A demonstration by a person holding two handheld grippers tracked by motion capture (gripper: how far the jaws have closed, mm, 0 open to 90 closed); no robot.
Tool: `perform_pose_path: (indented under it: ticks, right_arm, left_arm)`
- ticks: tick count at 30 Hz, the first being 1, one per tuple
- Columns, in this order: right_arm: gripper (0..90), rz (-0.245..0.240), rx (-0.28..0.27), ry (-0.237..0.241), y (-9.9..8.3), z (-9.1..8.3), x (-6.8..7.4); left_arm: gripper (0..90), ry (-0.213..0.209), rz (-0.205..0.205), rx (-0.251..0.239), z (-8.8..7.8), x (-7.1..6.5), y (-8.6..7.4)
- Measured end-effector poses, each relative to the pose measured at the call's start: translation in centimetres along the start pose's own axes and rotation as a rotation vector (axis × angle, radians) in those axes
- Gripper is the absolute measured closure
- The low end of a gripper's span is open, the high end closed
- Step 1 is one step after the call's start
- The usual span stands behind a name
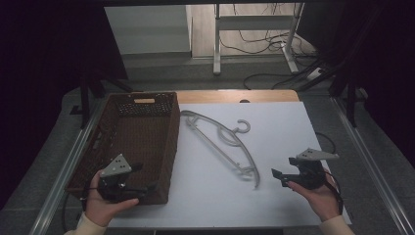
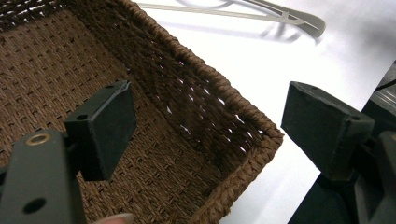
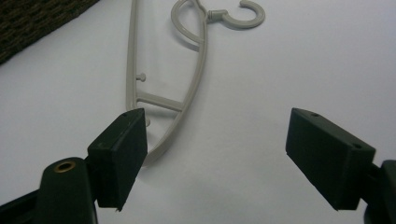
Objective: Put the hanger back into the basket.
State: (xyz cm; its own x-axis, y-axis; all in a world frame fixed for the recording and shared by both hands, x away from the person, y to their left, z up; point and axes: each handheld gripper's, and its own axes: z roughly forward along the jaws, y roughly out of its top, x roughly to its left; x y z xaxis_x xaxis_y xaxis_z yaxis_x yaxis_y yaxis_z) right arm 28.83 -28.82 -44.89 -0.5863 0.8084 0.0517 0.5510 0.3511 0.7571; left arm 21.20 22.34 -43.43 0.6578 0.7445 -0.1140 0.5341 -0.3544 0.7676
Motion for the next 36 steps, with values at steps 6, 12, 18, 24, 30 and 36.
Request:
perform_pose_path:
  ticks: [6, 12, 18, 24, 30, 36]
  right_arm:
    - [22.1, -0.006, 0.025, -0.01, 0.7, 1.0, 0.1]
    - [23.0, -0.006, 0.051, -0.008, 1.9, 2.3, 0.3]
    - [23.4, -0.019, 0.075, -0.001, 3.3, 4.2, 0.6]
    - [24.6, -0.04, 0.117, -0.013, 4.8, 6.8, 0.8]
    - [25.7, -0.041, 0.139, -0.01, 5.9, 8.6, 0.7]
    - [26.8, -0.038, 0.174, -0.005, 6.7, 10.9, 0.9]
  left_arm:
    - [18.1, 0.001, 0.0, 0.003, 0.1, 0.0, 0.0]
    - [18.2, -0.001, 0.002, 0.003, 0.0, 0.0, 0.1]
    - [18.2, -0.006, 0.005, 0.006, 0.2, 0.0, 0.1]
    - [18.2, -0.009, 0.01, 0.01, 0.3, 0.0, 0.3]
    - [18.5, -0.011, 0.014, 0.001, 0.3, 0.0, 0.4]
    - [18.5, -0.014, 0.01, 0.001, 0.4, 0.1, 0.4]
